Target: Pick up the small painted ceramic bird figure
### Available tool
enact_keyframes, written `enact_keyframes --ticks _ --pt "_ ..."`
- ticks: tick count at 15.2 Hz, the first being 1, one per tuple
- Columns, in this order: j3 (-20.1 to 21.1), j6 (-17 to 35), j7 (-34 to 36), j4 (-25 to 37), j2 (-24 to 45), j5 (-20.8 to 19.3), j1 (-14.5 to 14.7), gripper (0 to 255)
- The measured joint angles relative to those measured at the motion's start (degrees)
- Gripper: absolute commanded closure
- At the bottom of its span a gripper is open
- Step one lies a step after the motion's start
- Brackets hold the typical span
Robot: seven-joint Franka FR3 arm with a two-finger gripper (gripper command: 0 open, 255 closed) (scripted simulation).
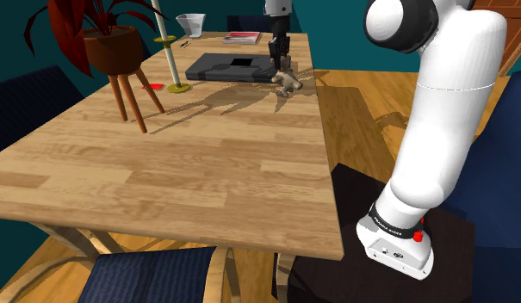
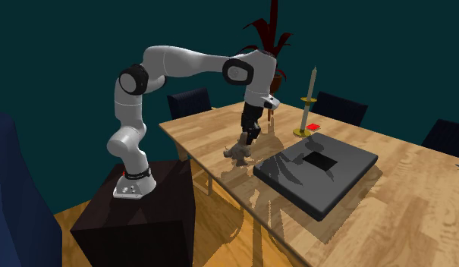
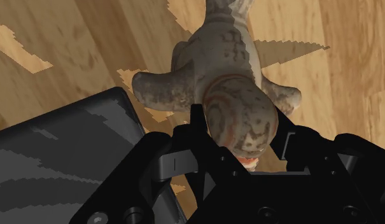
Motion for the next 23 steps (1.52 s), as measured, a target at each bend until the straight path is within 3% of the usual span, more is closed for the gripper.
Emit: enact_keyframes --ticks 9,23 --pt "0.0 -0.27 0.03 0.38 0.08 0.01 -0.01 255" --pt "-0.25 -12.84 -0.33 16.94 4.25 1.15 -1.44 255"
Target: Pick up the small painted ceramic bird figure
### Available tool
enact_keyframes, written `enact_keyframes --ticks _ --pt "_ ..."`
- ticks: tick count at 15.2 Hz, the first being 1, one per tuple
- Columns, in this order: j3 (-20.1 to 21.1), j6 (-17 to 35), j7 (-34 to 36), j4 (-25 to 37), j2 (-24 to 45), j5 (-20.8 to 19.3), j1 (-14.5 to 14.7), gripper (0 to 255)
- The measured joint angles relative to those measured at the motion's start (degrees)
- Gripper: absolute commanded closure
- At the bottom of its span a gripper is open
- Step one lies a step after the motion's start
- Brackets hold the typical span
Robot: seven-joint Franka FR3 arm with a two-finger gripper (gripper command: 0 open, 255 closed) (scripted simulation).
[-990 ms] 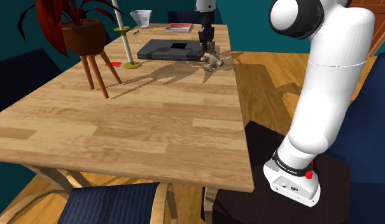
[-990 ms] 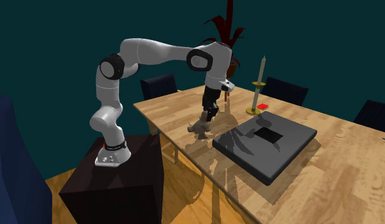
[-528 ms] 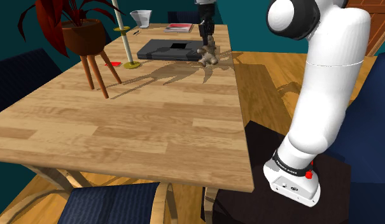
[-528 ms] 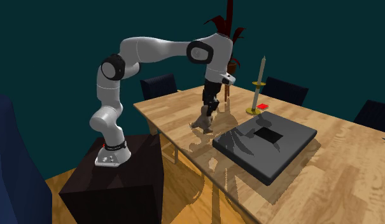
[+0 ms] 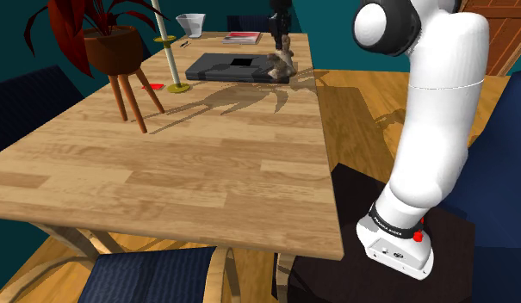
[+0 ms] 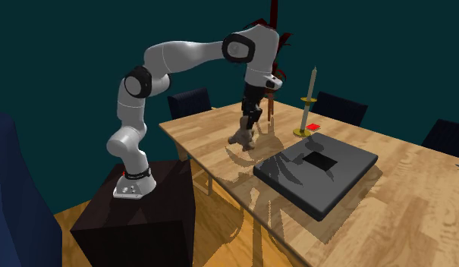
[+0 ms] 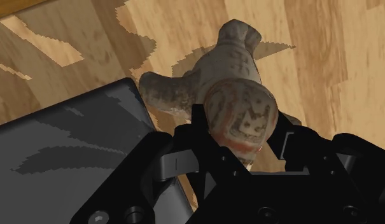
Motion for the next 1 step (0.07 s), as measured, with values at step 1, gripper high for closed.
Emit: enact_keyframes --ticks 1 --pt "0.0 -0.61 0.01 0.96 0.36 0.1 -0.09 255"
